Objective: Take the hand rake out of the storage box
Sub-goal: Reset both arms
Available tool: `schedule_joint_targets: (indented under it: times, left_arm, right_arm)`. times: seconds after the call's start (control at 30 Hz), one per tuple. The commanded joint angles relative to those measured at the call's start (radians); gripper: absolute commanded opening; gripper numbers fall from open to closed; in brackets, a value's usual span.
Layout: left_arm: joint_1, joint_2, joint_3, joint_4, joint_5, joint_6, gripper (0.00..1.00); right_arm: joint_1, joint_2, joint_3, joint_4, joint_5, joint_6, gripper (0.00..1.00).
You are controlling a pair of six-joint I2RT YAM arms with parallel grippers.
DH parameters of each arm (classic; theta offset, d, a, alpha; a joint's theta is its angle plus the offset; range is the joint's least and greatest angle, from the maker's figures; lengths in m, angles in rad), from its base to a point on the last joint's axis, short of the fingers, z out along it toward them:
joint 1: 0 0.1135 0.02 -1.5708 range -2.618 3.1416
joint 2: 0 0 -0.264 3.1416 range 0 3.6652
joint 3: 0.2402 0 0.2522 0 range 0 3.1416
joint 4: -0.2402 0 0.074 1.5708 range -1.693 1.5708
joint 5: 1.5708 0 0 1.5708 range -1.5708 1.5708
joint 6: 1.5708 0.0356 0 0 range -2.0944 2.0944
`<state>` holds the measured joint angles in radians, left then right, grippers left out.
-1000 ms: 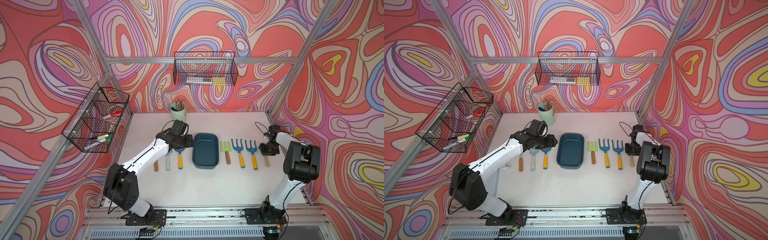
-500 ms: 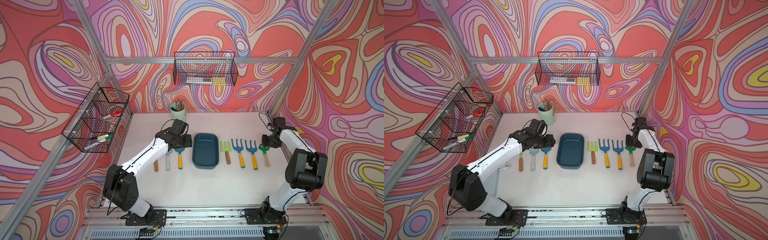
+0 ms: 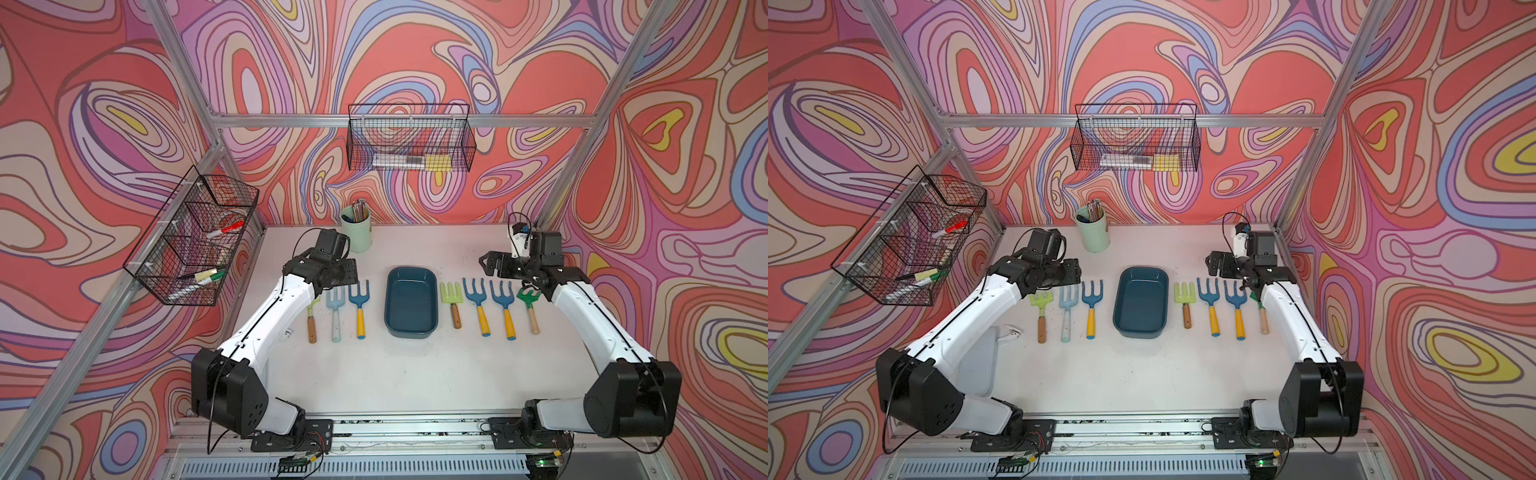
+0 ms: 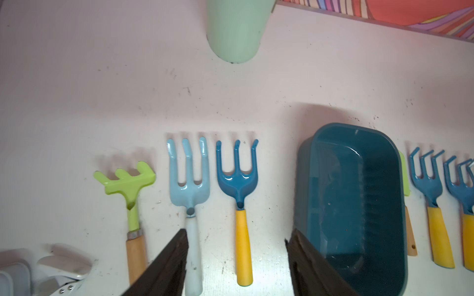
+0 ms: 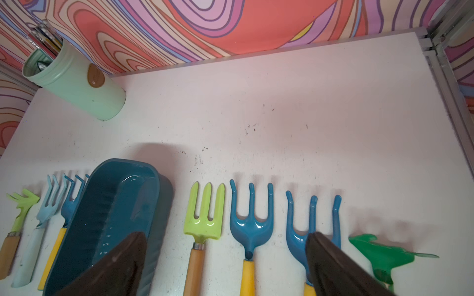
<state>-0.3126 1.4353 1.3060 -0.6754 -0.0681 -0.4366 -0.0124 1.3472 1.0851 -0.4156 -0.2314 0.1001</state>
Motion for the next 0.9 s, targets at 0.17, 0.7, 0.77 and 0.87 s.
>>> schedule_joint_targets:
  times: [0.17, 0.7, 0.77, 0.87]
  left_arm:
    - [0.132, -0.102, -0.123, 0.100, -0.010, 0.059, 0.99]
    - [0.198, -0.270, -0.522, 0.590, -0.257, 0.213, 0.99]
    - [0.204, -0.260, -0.551, 0.636, -0.260, 0.234, 0.99]
    - [0.213, -0.225, -0.594, 0.722, -0.257, 0.266, 0.99]
  right_arm:
    - [-0.001, -0.046, -0.270, 0.444, 0.207, -0.058, 0.98]
    - [-0.009, 0.276, -0.588, 1.250, 0.275, -0.047, 0.98]
    - [-0.009, 0.299, -0.611, 1.308, 0.255, -0.057, 0.98]
    - [-0.010, 0.351, -0.633, 1.402, 0.231, -0.071, 0.98]
